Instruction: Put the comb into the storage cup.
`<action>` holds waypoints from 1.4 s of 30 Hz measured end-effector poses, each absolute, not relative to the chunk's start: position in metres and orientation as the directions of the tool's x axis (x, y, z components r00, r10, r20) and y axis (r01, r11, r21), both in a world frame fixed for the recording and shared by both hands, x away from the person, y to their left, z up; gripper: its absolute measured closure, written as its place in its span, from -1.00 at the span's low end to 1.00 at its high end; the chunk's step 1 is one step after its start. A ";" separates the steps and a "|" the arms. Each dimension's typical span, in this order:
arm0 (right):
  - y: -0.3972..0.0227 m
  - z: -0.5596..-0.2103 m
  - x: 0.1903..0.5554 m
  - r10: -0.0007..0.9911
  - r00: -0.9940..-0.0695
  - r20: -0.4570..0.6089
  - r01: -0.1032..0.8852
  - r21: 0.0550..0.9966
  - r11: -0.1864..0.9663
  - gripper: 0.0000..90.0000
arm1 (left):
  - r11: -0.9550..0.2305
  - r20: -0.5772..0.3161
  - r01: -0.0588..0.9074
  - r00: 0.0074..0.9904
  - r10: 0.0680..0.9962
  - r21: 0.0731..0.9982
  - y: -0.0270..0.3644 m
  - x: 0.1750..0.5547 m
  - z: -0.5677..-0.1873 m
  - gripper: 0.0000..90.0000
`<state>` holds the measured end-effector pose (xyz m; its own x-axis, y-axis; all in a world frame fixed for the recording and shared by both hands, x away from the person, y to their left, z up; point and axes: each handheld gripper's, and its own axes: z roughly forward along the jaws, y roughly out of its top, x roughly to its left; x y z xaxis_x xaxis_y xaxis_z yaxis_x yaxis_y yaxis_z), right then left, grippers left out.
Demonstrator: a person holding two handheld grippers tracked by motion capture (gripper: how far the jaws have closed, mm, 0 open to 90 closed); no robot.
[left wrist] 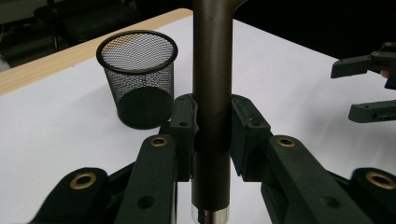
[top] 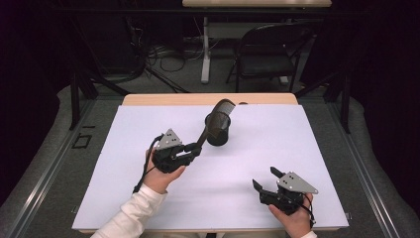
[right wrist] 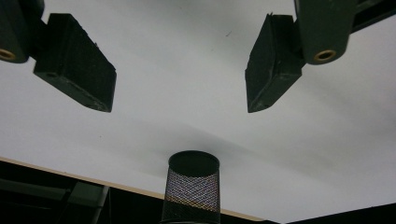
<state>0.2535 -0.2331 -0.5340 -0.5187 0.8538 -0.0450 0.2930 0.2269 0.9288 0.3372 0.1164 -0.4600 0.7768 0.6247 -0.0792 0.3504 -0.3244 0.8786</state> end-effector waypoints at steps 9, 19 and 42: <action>-0.232 -0.535 0.255 0.853 -0.522 -0.017 0.313 0.926 0.211 -0.45 | -0.326 -0.041 0.323 0.763 0.645 0.888 0.113 0.332 -0.466 0.62; -0.227 -0.536 0.260 0.859 -0.511 0.022 0.357 0.915 0.189 -0.32 | -0.303 -0.035 0.321 0.736 0.676 0.897 0.110 0.327 -0.474 0.62; -0.222 -0.533 0.269 0.831 -0.538 0.143 0.437 0.890 0.129 -0.16 | -0.297 -0.034 0.316 0.734 0.678 0.901 0.104 0.323 -0.482 0.62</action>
